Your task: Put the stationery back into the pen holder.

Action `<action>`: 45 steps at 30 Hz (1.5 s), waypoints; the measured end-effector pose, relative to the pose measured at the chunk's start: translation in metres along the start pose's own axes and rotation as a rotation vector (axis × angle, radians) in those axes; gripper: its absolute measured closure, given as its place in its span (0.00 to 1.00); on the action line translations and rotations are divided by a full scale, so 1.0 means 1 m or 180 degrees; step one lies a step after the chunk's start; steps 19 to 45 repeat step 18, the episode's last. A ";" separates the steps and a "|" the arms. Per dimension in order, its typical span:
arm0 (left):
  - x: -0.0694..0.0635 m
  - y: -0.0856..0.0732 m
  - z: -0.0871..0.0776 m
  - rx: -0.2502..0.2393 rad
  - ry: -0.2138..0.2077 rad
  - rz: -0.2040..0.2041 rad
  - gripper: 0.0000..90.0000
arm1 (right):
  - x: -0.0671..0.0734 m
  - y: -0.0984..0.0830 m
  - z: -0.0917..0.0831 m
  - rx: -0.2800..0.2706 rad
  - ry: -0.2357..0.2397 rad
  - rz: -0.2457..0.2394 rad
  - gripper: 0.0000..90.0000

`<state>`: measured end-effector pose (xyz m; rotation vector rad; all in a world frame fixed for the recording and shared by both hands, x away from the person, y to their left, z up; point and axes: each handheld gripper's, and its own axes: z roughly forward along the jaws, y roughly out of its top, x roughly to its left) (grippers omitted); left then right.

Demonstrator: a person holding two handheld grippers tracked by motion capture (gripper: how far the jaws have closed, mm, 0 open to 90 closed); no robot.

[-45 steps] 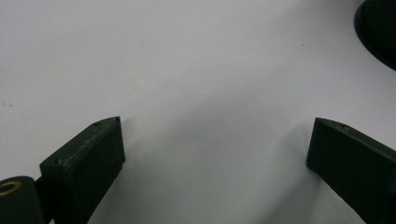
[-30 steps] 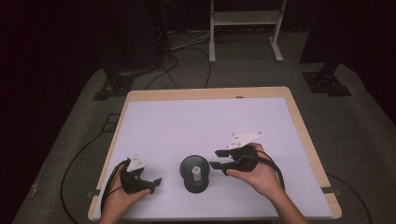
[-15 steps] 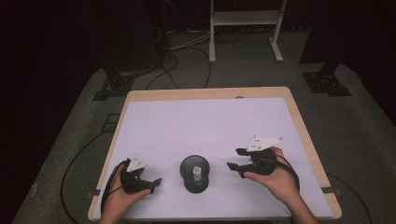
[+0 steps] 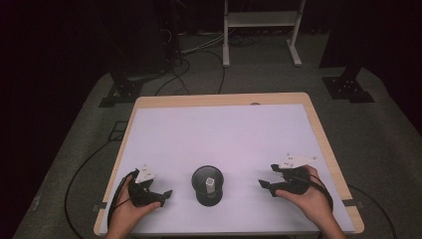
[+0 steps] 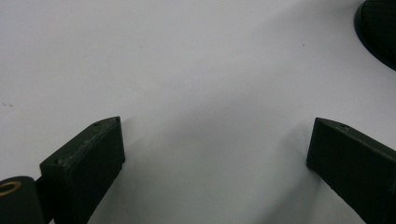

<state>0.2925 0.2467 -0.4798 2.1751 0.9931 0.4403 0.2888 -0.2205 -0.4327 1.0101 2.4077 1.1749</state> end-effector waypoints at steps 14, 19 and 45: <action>0.000 0.000 0.000 0.0000 -0.0001 -0.0001 0.04 | -0.012 -0.032 0.009 0.0246 -0.0240 0.0008 0.26; 0.000 0.000 0.000 0.0000 -0.0002 -0.0002 0.04 | -0.013 -0.035 0.011 0.0262 -0.0280 -0.0004 0.24; 0.000 0.000 0.000 0.0000 -0.0002 -0.0002 0.04 | -0.013 -0.035 0.011 0.0262 -0.0280 -0.0004 0.24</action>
